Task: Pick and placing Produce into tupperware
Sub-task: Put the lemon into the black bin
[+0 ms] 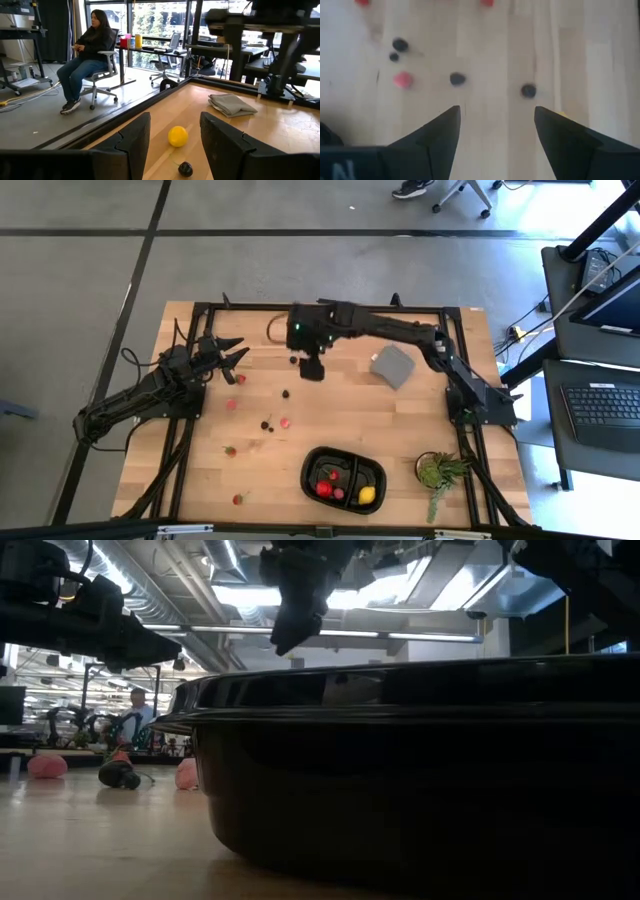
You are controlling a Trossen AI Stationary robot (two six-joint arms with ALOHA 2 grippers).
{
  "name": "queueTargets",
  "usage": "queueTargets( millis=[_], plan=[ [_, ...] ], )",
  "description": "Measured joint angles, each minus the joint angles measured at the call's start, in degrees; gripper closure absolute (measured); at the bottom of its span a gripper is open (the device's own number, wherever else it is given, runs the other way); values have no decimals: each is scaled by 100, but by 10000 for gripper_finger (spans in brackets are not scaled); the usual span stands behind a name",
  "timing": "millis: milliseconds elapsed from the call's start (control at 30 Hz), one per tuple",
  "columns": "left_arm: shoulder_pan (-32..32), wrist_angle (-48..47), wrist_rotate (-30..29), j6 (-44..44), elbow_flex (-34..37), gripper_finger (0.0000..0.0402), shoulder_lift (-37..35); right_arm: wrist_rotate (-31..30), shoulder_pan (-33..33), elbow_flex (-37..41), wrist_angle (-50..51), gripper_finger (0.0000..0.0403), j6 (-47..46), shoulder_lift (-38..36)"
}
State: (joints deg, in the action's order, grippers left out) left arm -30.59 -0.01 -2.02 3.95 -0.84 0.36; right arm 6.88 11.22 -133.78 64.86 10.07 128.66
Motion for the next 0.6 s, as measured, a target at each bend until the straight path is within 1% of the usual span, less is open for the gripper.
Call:
queueTargets(
  millis=[133, 300, 367, 433, 533, 600],
  plan=[
    [-2, -2, 0, -2, 1, 237, 0, 524, 396, 0, -319, 147, 230, 0],
    [-2, -2, 0, 2, 1, 237, 2, 589, 813, 74, -480, 147, 436, 0],
    [0, -2, 0, 1, 1, 237, 0, 745, 978, 110, -460, 147, 659, 2],
    [-1, -2, 0, -1, 0, 237, 0, 1180, 1173, 128, -504, 147, 869, 6],
    [0, -4, -1, 1, 1, 237, 0, 2056, 1480, 430, -818, 147, 1063, 39],
    [-2, -2, -2, 28, 2, 237, 0, 2381, 1659, 668, -907, 147, 1171, 81]
  ],
)
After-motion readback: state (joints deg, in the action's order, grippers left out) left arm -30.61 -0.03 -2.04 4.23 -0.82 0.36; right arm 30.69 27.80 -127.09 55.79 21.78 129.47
